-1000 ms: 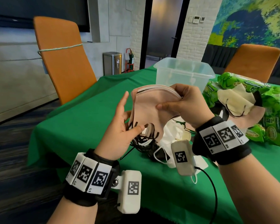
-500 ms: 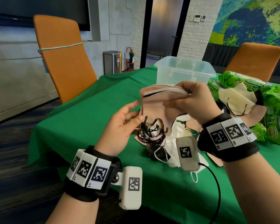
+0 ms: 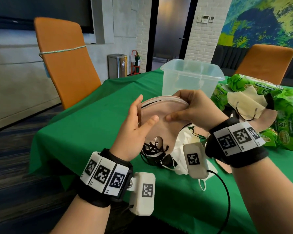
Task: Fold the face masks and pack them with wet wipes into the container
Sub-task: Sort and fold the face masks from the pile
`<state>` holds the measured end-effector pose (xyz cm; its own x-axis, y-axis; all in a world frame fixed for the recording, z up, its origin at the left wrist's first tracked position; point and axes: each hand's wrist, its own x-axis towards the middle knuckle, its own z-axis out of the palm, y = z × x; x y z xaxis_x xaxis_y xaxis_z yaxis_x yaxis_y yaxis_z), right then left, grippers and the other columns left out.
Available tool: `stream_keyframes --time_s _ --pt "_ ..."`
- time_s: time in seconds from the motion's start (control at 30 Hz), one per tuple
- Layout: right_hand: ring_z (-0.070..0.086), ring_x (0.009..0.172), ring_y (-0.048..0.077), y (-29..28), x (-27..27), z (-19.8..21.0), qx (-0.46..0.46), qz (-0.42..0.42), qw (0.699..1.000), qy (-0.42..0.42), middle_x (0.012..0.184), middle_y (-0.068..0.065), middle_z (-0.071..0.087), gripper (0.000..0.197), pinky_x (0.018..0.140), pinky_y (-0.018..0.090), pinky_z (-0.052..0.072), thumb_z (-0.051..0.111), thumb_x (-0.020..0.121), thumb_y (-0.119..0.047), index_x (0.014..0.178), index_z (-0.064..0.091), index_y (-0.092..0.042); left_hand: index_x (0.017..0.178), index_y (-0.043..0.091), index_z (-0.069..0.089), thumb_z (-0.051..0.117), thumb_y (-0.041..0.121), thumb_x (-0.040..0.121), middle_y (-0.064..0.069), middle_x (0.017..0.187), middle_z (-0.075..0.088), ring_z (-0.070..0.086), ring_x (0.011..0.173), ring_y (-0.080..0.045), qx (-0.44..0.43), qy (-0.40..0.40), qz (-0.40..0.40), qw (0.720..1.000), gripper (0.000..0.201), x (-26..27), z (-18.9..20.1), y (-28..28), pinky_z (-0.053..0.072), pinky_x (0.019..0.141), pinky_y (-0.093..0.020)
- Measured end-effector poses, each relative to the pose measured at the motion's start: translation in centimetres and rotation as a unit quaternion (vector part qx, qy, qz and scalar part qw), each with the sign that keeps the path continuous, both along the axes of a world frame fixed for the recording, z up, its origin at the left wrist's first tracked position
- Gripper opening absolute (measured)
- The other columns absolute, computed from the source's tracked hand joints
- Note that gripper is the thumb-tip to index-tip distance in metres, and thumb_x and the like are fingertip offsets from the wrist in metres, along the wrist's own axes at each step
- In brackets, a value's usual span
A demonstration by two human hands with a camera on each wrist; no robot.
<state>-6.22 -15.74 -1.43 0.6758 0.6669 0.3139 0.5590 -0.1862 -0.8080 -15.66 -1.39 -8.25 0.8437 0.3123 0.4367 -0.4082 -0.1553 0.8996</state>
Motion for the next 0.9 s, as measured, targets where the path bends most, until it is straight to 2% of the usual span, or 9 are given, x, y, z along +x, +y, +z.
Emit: stream_keyframes --time_s 0.07,0.13,0.2,0.37,0.53,0.63,0.7,0.77,0.9 --pt "0.056 0.052 0.0 0.3 0.0 -0.2 -0.01 0.003 1.0 -0.006 0.067 -0.003 0.063 0.032 0.048 0.017 0.047 0.081 0.06 0.002 0.083 0.059 -0.005 0.132 0.034 0.025 0.057 0.03 0.082 0.007 0.139 0.042 0.042 0.126 0.004 0.022 -0.015 0.009 1.0 0.06 0.2 -0.2 0.0 0.032 0.11 -0.025" --pt "0.057 0.057 0.005 0.3 0.0 -0.3 -0.02 0.004 1.0 -0.005 0.072 0.003 0.062 0.034 0.052 0.022 0.05 0.082 0.06 0.0 0.085 0.06 -0.005 0.132 0.039 0.025 0.051 0.024 0.082 0.019 0.135 0.042 0.042 0.117 0.015 0.053 -0.035 0.023 0.998 0.059 0.1 -0.1 -0.1 0.033 0.103 -0.012" --pt "0.058 0.06 0.007 0.4 0.1 -0.4 -0.024 0.007 1.0 0.006 0.072 0.003 0.063 0.034 0.055 0.024 0.051 0.082 0.059 -0.001 0.086 0.06 -0.003 0.13 0.044 0.027 0.052 0.015 0.081 0.035 0.129 0.039 0.042 0.115 0.017 0.068 -0.058 0.026 0.996 0.062 0.0 0.0 -0.1 0.033 0.1 -0.01" --pt "0.058 0.065 0.01 0.5 0.1 -1.0 0.017 -0.004 1.0 0.017 0.079 0.007 0.064 0.041 0.058 0.025 0.051 0.083 0.053 -0.017 0.082 0.055 -0.014 0.11 0.038 0.052 0.058 0.002 0.075 0.01 0.112 0.062 0.059 0.104 -0.008 0.032 -0.096 0.07 0.992 0.051 0.0 -0.1 0.1 0.044 0.097 -0.031" --pt "0.064 0.074 0.018 0.3 0.2 -1.9 0.07 0.031 0.99 0.121 0.088 0.01 0.064 0.049 0.074 0.034 0.056 0.075 0.057 -0.015 0.098 0.049 -0.016 0.096 0.042 0.056 0.061 0.007 0.073 0.023 0.095 0.064 0.061 0.092 -0.007 -0.001 -0.087 0.128 0.988 0.043 -0.1 0.0 0.4 0.049 0.09 -0.035" --pt "0.061 0.079 0.018 0.5 0.1 -2.1 0.08 0.015 0.991 0.11 0.09 0.004 0.061 0.036 0.078 0.037 0.053 0.068 0.074 0.002 0.098 0.049 -0.016 0.106 0.055 0.051 0.062 0.016 0.072 0.015 0.09 0.063 0.059 0.084 -0.018 0.024 -0.058 0.137 0.989 0.053 -0.2 -0.1 0.4 0.053 0.081 -0.048" --pt "0.058 0.082 0.017 0.6 0.0 -2.2 0.051 0.003 0.996 0.071 0.091 0.002 0.06 0.035 0.078 0.037 0.051 0.066 0.077 0.003 0.102 0.048 -0.014 0.12 0.05 0.045 0.062 0.02 0.072 0.006 0.093 0.061 0.059 0.084 -0.018 0.049 -0.046 0.136 0.988 0.059 -0.1 -0.2 0.5 0.052 0.08 -0.041" --pt "0.058 0.081 0.016 0.7 -0.2 -2.1 0.017 -0.003 0.999 0.033 0.092 0.003 0.06 0.036 0.077 0.035 0.05 0.069 0.076 0.0 0.105 0.049 -0.01 0.125 0.043 0.042 0.063 0.025 0.072 0.01 0.101 0.06 0.061 0.095 -0.01 0.055 -0.041 0.136 0.988 0.059 -0.1 -0.2 0.7 0.048 0.089 -0.028" --pt "0.055 0.072 0.014 0.6 -0.7 -1.8 -0.013 -0.015 1.0 -0.016 0.084 0.007 0.062 0.029 0.071 0.031 0.047 0.075 0.072 -0.005 0.095 0.057 -0.006 0.123 0.034 0.049 0.063 0.025 0.076 0.015 0.113 0.062 0.06 0.105 -0.003 0.1 -0.009 0.099 0.99 0.05 -0.1 -0.3 1.0 0.045 0.099 -0.029"
